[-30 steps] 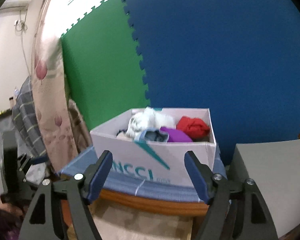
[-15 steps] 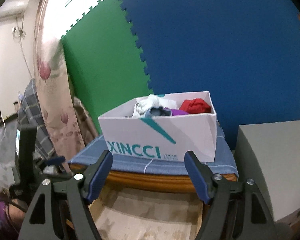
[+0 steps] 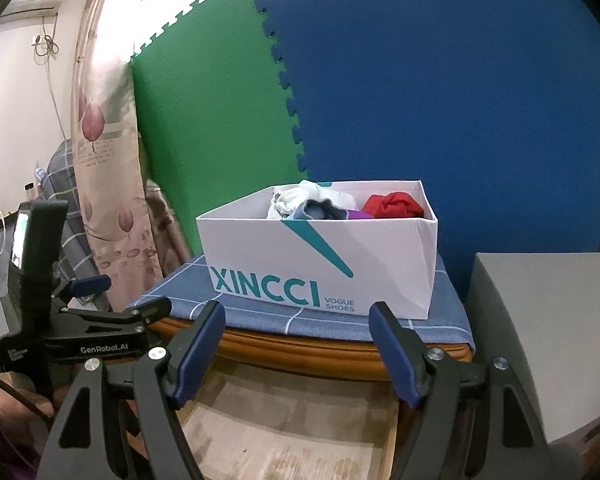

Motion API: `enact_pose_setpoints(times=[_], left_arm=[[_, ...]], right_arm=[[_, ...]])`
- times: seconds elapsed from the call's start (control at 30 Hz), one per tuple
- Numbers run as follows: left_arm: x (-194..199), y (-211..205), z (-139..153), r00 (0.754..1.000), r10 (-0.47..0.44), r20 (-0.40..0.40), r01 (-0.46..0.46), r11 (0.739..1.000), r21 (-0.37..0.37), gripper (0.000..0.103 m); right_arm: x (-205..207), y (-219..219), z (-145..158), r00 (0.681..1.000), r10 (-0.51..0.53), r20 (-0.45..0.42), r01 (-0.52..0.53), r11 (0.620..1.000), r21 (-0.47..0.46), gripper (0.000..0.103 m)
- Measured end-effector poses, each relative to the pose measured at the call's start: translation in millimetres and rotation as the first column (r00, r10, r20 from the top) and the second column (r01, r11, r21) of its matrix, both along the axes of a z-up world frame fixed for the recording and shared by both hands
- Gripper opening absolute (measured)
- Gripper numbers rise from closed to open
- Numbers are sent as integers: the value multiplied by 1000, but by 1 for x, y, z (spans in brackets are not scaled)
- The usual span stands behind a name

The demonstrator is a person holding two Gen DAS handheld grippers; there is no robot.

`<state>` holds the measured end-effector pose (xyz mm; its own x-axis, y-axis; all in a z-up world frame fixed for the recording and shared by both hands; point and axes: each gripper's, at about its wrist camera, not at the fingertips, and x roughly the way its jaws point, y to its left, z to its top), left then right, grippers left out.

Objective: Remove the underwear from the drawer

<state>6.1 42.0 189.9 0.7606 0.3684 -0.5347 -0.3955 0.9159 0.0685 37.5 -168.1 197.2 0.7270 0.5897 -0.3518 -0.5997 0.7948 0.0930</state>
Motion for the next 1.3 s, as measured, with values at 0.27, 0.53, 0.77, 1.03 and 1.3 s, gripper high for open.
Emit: enact_pose_setpoints(times=[0.27, 0.53, 0.77, 1.03, 1.3], left_arm=[[-3, 4, 14, 999, 55, -1, -55, 999, 0, 103], [-7, 10, 21, 999, 53, 4, -53, 998, -18, 103], [-15, 3, 38, 997, 55, 57, -57, 998, 34, 103], [-23, -9, 58, 994, 30, 106, -39, 996, 79, 103], [-23, -14, 53, 995, -40, 92, 42, 999, -15, 103]], right_arm=[[-5, 1, 6, 1000, 11, 9, -11, 1000, 11, 76], [-5, 3, 5, 1000, 17, 10, -17, 1000, 1, 76], [-4, 2, 3, 1000, 22, 4, -22, 1000, -1, 76], [-4, 3, 9, 999, 32, -13, -31, 999, 23, 76], [-3, 3, 10, 999, 29, -37, -28, 999, 38, 76]])
